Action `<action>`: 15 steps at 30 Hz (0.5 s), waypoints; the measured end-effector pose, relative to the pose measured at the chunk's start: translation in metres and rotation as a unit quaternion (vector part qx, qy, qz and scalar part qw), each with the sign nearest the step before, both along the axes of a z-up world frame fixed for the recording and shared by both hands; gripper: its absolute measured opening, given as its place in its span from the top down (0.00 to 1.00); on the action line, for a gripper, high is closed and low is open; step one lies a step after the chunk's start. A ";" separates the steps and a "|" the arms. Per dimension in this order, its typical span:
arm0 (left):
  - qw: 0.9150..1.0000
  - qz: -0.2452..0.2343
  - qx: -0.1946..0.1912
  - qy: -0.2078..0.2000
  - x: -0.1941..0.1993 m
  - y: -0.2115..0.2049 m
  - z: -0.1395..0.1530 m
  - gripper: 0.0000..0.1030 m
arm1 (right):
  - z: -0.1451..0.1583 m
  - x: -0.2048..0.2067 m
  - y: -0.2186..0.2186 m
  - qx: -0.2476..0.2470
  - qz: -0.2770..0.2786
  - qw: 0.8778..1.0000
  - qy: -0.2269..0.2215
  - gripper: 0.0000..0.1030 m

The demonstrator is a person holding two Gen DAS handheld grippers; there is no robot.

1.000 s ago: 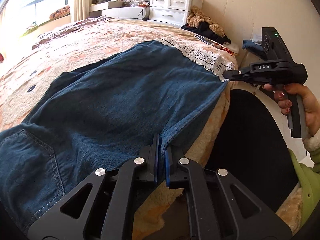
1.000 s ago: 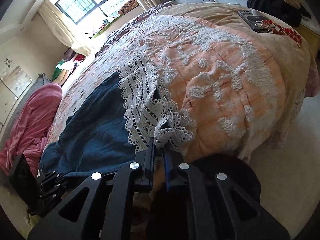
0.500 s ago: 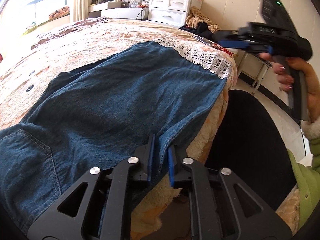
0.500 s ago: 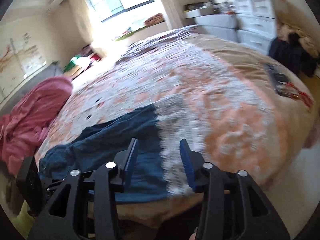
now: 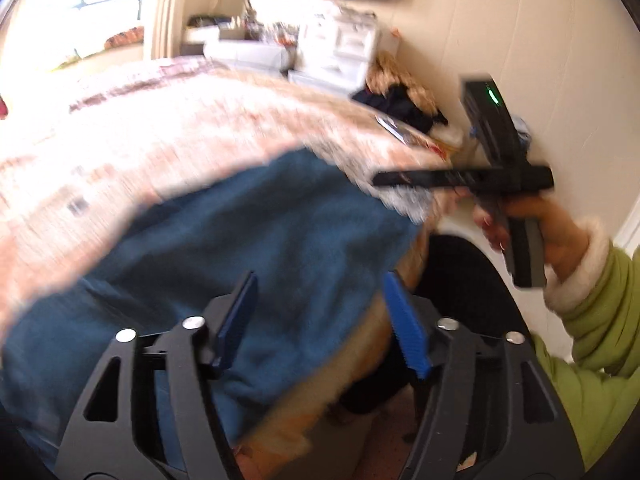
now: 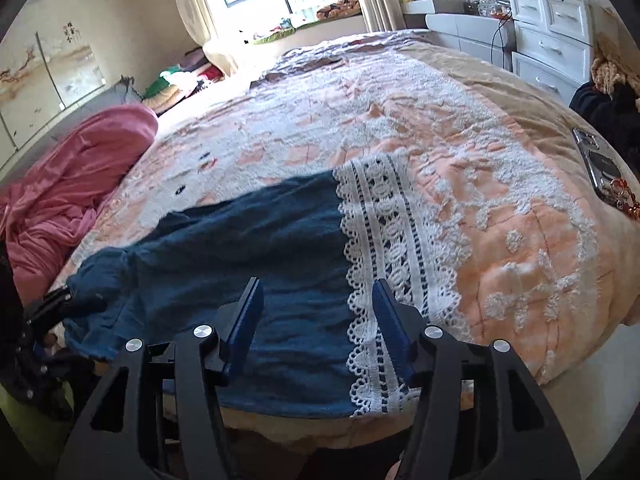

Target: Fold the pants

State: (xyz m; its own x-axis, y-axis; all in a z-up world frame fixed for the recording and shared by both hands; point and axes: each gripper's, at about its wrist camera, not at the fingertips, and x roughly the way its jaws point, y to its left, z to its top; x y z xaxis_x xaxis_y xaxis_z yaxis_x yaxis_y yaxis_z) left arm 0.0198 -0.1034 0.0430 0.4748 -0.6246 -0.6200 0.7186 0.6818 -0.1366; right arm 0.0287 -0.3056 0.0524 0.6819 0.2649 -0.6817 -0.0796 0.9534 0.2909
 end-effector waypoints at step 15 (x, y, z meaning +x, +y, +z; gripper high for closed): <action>0.978 0.066 0.184 0.073 0.154 -0.001 -0.041 0.55 | 0.014 0.096 -0.027 -0.039 0.013 0.999 0.001 0.41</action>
State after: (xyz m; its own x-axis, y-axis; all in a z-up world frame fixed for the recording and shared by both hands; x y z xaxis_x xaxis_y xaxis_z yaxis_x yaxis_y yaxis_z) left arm 0.1740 -0.1047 0.0024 0.4258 -0.2847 -0.8589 0.6115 0.7902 0.0412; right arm 0.1248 -0.3324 0.0667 0.6741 0.2282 -0.7025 -0.1046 0.9710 0.2151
